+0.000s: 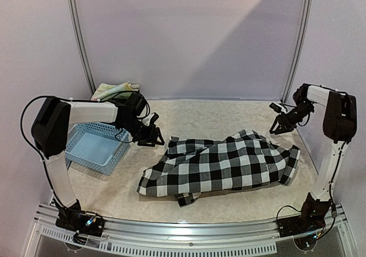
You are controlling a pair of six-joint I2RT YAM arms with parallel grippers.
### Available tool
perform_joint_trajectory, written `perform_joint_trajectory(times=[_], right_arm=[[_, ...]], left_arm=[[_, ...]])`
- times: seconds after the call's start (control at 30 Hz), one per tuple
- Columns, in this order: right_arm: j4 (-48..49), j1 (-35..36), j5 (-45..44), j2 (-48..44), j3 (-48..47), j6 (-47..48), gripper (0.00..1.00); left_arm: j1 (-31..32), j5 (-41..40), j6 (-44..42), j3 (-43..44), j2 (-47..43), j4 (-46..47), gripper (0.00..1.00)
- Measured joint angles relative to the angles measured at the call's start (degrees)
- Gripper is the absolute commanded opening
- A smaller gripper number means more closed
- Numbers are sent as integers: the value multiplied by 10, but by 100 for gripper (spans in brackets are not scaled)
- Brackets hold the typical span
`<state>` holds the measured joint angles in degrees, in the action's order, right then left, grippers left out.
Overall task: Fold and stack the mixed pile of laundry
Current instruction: Flatten out the crumpled shirt at the center of the board.
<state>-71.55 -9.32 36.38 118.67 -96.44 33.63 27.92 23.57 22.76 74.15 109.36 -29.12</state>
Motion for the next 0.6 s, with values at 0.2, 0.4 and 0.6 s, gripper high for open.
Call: perform_joint_trajectory(times=[0.2,0.4,0.6], right_arm=[[5,8,1,68,0,6,56],[-7,8,24,111,-8,24,43],[-40,9,63,127,-24,56,16]], left_arm=[[0,0,0,-2,0,0,54],[0,-1,0,-15,0,-1,53],[0,0,0,-16,0,-1,53]])
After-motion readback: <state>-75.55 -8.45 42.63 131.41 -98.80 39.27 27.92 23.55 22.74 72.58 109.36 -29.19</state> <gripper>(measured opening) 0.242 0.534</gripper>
